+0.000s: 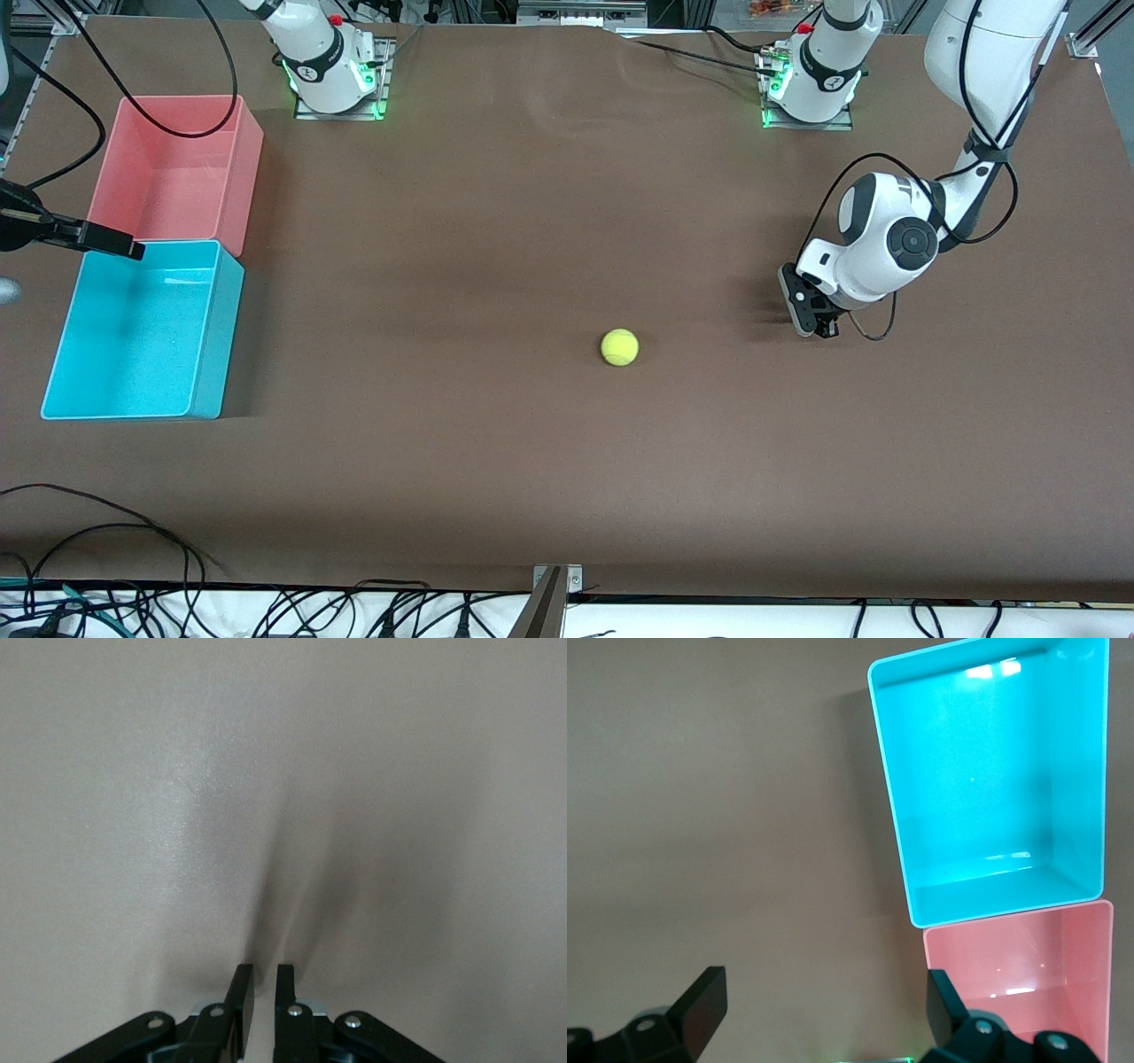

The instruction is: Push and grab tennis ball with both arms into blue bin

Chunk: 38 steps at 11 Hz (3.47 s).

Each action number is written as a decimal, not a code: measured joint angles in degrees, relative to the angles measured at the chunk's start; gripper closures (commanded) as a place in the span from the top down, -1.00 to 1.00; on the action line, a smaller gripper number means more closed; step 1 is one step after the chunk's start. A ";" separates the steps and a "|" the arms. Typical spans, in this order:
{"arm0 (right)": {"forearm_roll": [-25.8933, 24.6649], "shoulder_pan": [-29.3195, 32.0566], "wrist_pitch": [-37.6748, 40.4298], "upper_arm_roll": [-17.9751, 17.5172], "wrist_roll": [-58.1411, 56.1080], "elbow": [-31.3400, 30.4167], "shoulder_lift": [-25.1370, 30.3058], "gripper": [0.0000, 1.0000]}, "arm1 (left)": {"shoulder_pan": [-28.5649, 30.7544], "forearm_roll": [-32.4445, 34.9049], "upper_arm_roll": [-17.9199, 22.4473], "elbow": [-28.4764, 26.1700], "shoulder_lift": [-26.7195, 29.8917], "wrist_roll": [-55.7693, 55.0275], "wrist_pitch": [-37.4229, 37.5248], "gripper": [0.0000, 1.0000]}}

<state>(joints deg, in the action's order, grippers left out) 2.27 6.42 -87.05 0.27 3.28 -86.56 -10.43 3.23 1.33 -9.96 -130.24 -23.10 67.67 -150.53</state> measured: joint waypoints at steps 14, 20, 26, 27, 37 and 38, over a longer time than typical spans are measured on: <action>4.87 -10.39 -18.42 -3.46 6.50 -0.20 -12.81 1.00 | 0.51 0.00 0.23 0.41 2.52 0.00 1.20 0.84; 4.88 -16.07 -39.92 -3.50 11.03 0.13 -23.63 1.00 | 0.71 0.00 3.06 0.44 7.97 -0.03 2.76 1.00; 4.94 -17.59 -49.42 -10.21 16.07 6.71 -32.47 1.00 | 1.14 0.00 3.76 -0.10 21.88 -0.03 15.81 1.00; 4.94 -18.04 -50.98 -10.58 16.09 7.16 -33.82 1.00 | 1.14 0.00 3.76 -0.35 25.00 -0.03 17.48 1.00; 1.34 -21.69 -57.71 -10.68 16.01 11.41 -43.46 0.90 | 1.95 -0.29 4.68 -0.88 33.83 -0.49 18.08 1.00; 0.40 -21.68 -57.73 -10.64 16.00 11.73 -43.90 0.59 | 2.27 -0.31 4.86 0.16 34.02 -0.49 18.03 1.00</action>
<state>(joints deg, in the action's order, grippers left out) 2.67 -15.25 -144.78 -10.37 19.28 -74.82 -54.33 5.50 1.01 -5.10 -130.08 10.92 67.18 -132.50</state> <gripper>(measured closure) 0.000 0.000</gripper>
